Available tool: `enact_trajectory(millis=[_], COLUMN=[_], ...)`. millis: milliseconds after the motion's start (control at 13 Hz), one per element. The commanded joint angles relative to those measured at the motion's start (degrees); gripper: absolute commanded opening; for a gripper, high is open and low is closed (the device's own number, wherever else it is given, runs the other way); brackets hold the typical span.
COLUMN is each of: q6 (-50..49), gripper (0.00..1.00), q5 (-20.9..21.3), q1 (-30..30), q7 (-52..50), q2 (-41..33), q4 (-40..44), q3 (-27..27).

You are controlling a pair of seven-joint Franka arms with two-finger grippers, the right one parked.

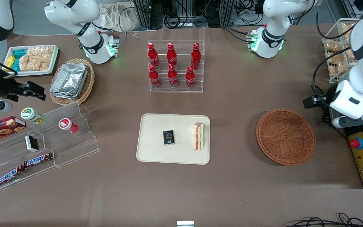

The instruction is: Place sandwich from basket to tray

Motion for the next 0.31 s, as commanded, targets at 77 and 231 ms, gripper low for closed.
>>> enact_trajectory(millis=[77,231], q6=[-0.5,-0.3], gripper=[1.0,1.0], q5=[-4.2,-5.7], q1=[-10.6,-10.5], q7=[5.4,7.1], q2=[-5.7,-7.1], q4=[-4.7,-6.2], q3=[15.1,16.3])
